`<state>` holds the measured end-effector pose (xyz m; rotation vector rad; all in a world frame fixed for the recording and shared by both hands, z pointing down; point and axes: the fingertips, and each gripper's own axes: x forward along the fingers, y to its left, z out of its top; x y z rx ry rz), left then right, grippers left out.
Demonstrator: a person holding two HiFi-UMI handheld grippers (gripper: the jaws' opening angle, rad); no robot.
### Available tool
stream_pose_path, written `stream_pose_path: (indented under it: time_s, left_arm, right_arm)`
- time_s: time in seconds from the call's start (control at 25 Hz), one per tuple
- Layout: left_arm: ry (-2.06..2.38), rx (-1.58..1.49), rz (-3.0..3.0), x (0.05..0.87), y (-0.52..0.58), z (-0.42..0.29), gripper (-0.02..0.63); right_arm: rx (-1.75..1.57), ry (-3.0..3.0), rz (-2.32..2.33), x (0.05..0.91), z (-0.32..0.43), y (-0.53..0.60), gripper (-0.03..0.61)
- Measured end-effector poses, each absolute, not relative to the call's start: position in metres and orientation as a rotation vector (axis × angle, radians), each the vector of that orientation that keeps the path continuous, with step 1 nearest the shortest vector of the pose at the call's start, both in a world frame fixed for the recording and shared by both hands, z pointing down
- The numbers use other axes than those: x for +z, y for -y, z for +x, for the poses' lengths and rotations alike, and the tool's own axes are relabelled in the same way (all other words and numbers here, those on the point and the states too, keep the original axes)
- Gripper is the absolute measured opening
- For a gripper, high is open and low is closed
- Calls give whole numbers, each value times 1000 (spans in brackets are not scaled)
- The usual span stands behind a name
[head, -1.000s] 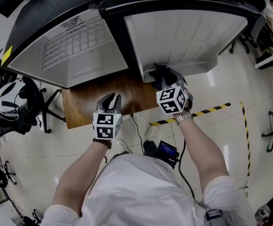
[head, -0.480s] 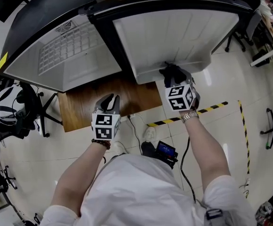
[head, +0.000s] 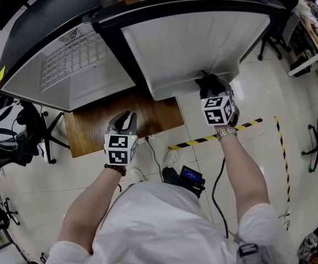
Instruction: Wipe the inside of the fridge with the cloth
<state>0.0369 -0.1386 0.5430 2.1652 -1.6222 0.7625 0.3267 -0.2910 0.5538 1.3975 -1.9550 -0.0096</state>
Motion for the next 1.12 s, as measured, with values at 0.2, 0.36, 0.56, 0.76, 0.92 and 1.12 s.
stream_pose_path:
  time_s: [0.2,0.36,0.56,0.76,0.92,1.12]
  left_arm:
    - [1624,761,2165,543,138,39,75]
    - [1631,756,2164,542,140,40,75]
    - [1629,763,2164,543,139,40,75]
    - [1635,757,2164,541,141,41,74]
    - [1638,749,2163,540,141,40,74]
    - [1641,706,2180,532,142,40,75]
  right_arm:
    - [-3,1912,1435,553,351,298,55]
    - [7,1887,1457,554,366,303,55]
    - [21,1871,1479,553,376,304,55]
    - [34,1878,1488,551,378,304,55]
    - [32,1905,1487,546,375,299,55]
    - [42,1922,1498,535,368,286,55]
